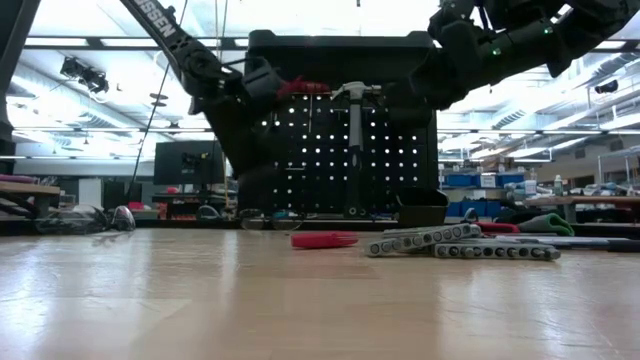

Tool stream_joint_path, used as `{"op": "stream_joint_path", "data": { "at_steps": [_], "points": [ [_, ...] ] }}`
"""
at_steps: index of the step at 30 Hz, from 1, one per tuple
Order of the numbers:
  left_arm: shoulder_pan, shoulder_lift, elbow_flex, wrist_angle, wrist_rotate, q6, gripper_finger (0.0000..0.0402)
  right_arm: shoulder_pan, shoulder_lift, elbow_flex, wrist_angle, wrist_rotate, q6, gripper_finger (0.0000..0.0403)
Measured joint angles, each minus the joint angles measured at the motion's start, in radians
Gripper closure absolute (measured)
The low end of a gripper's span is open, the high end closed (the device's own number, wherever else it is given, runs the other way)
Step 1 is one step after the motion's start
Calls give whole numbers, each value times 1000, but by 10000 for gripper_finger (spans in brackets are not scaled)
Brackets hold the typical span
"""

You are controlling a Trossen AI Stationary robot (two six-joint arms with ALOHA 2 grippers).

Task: Hang tools onto peg board
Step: Hang the top glasses onto the peg board

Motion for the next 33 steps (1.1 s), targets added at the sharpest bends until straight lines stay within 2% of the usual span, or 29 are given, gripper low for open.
{"op": "stream_joint_path", "data": {
  "at_steps": [3,7,14,23,28,31,33],
  "points": [
    [46,0,1,45,15,34,239,0,0,0,-9,-21,-18,173],
    [99,0,1,104,111,61,239,0,0,0,-11,-23,-34,173],
    [157,1,1,153,153,79,239,-3,0,0,-10,-22,-49,173],
    [206,64,9,208,171,74,239,-4,0,0,0,-22,-67,173],
    [215,118,32,193,126,71,240,-10,0,0,0,-21,-67,173],
    [212,122,39,148,110,74,259,-11,0,0,0,-18,-67,173],
    [205,124,49,114,105,74,289,-13,0,0,-3,-18,-67,173]
  ]
}}
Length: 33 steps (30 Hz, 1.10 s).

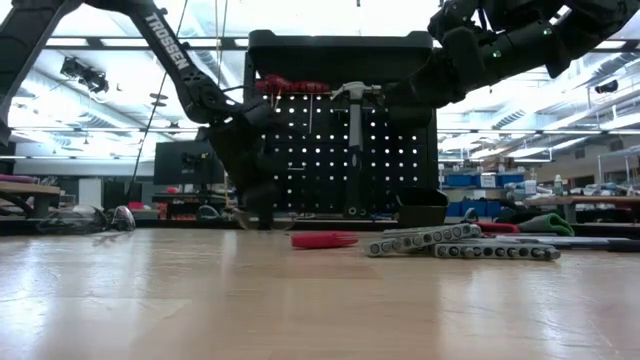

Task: Hang tools onto peg board
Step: Hang the top glasses onto the peg board

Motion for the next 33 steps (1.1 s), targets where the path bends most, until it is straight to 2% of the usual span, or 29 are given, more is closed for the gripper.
{"op": "stream_joint_path", "data": {
  "at_steps": [4,6,11,19,22,26,29,33],
  "points": [
    [-27,-1,22,-88,-4,-5,367,-5,0,0,3,2,2,173],
    [-42,-4,35,-127,-5,-28,387,-7,0,0,3,3,3,172],
    [-109,-47,54,-251,-2,-62,376,-7,0,0,1,3,27,172],
    [-220,-271,55,-402,1,-150,378,-7,0,0,1,10,34,172],
    [-271,-358,54,-408,71,-161,374,-7,0,0,2,10,36,172],
    [-352,-428,54,-329,158,-162,373,-4,0,0,21,10,35,172],
    [-397,-443,54,-255,247,-157,373,9,18,0,65,10,36,172],
    [-434,-441,54,-181,416,-153,373,27,82,0,139,10,35,172]
  ]
}}
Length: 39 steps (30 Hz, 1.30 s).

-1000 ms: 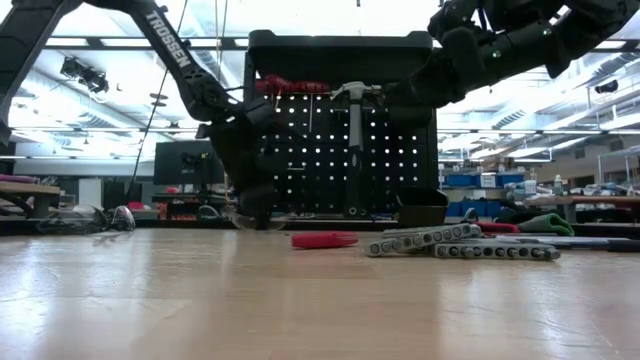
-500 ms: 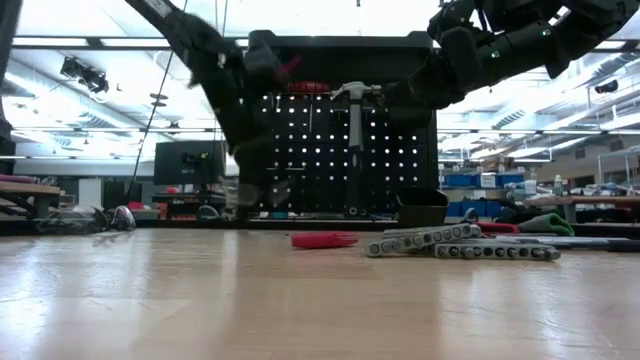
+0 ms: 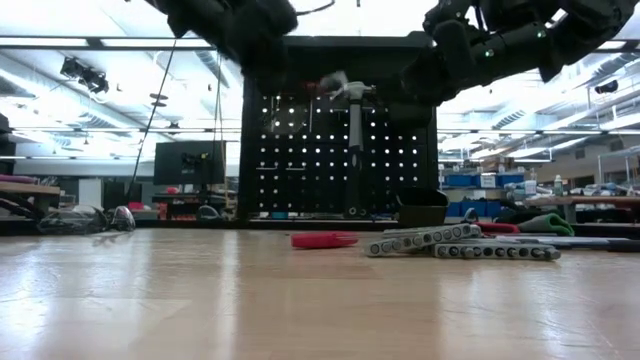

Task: Hang tools onto peg board
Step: Hang the top glasses onto the peg board

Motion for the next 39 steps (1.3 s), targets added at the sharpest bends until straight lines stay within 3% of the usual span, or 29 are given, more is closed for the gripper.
{"op": "stream_joint_path", "data": {
  "at_steps": [8,14,23,39],
  "points": [
    [-25,2,0,137,211,1,372,27,111,0,199,1,-34,172],
    [-27,3,-58,315,290,-35,372,37,130,0,345,35,-42,172],
    [-32,3,-177,565,293,-148,372,37,130,0,417,34,-33,172],
    [-90,10,-180,581,164,-165,375,20,130,35,469,22,-88,173]
  ]
}}
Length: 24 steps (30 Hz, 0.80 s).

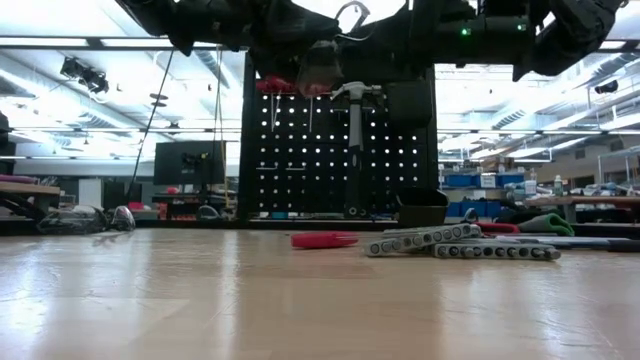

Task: Hang tools onto peg board
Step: Hang the top glasses onto the peg board

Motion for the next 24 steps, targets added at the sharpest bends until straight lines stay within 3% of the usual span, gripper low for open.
{"op": "stream_joint_path", "data": {
  "at_steps": [10,14,20,24],
  "points": [
    [-15,37,0,9,1,-19,375,-35,75,23,-6,64,8,174],
    [-14,37,0,5,30,-25,375,-28,87,23,-61,-37,-19,174],
    [9,21,0,-40,297,-168,374,-25,-38,23,-352,-123,-136,177],
    [25,23,0,-131,311,-198,373,16,-112,23,-445,-239,-223,182]
  ]
}}
